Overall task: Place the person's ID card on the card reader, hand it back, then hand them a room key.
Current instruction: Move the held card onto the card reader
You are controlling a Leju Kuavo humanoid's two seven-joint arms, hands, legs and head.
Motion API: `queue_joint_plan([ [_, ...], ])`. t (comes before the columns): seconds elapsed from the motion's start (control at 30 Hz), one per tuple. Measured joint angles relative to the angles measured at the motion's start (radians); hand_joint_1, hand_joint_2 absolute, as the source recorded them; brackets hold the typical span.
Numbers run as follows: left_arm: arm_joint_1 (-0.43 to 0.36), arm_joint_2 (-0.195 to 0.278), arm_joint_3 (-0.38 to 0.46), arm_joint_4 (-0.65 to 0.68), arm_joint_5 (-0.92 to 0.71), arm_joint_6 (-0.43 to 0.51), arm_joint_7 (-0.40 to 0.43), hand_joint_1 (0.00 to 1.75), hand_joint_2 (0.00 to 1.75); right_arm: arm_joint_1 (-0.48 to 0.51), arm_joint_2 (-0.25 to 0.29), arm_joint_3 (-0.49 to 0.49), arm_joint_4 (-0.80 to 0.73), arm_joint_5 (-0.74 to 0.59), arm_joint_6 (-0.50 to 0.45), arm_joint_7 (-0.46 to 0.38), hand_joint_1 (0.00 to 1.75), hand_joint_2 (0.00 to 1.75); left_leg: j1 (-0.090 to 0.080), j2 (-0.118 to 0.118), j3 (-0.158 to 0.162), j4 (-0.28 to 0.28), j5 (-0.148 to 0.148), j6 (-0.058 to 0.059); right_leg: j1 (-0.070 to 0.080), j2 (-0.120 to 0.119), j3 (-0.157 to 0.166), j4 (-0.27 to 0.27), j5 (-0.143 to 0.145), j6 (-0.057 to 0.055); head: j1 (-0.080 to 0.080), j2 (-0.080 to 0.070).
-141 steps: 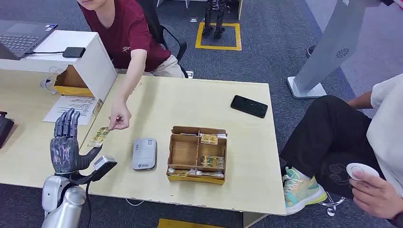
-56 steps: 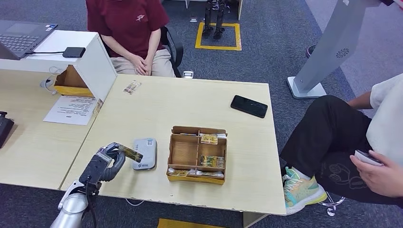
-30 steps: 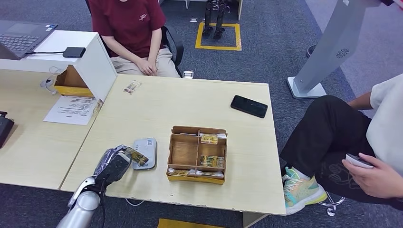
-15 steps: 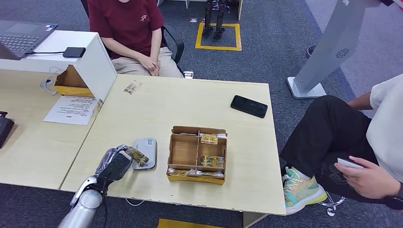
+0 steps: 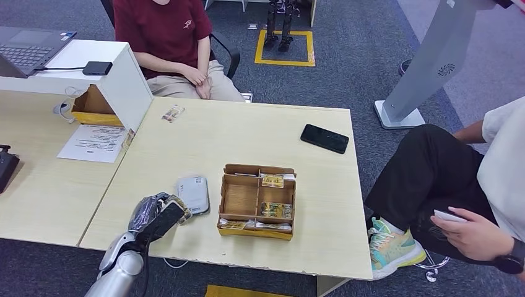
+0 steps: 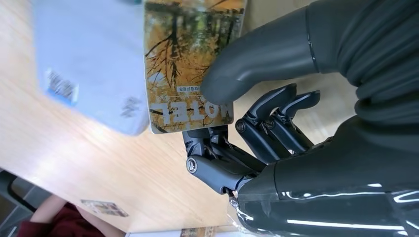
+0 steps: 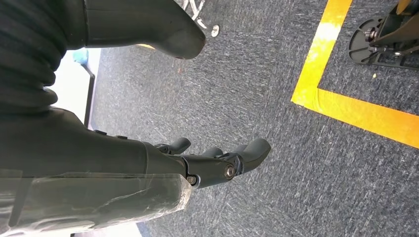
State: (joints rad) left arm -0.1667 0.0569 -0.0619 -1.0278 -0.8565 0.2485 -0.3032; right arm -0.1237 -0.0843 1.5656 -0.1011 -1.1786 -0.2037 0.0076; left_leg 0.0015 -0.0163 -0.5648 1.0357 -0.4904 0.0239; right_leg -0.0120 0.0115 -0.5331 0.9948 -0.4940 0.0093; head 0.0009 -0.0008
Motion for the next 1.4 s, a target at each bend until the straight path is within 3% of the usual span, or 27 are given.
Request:
queue_joint_plan([
  [0.73,-0.02,-0.01,0.0,0.056,-0.018,0.009,-0.005,1.75,1.75,0.0,0.001,0.0,0.0,0.014,0.0,-0.004,0.0,1.75,0.0,0.0,0.0,0.0,0.001,0.0,0.0,0.0,0.0,0.0,0.001,0.0,0.0,0.0],
  [1.0,-0.026,0.011,0.061,0.023,0.249,-0.169,-0.11,1.75,1.75,0.001,0.001,0.0,0.0,0.016,0.003,-0.003,0.0,1.75,0.0,0.0,0.0,0.0,0.002,-0.001,0.0,0.0,0.0,0.0,0.001,-0.001,0.0,0.0],
  [1.4,-0.053,0.06,0.119,-0.108,0.316,-0.22,-0.094,1.75,1.75,0.0,0.001,0.0,0.0,0.012,0.003,0.002,0.0,1.75,0.0,0.0,0.0,0.0,0.002,-0.001,0.0,0.0,0.0,0.0,0.001,-0.001,0.0,0.0],
])
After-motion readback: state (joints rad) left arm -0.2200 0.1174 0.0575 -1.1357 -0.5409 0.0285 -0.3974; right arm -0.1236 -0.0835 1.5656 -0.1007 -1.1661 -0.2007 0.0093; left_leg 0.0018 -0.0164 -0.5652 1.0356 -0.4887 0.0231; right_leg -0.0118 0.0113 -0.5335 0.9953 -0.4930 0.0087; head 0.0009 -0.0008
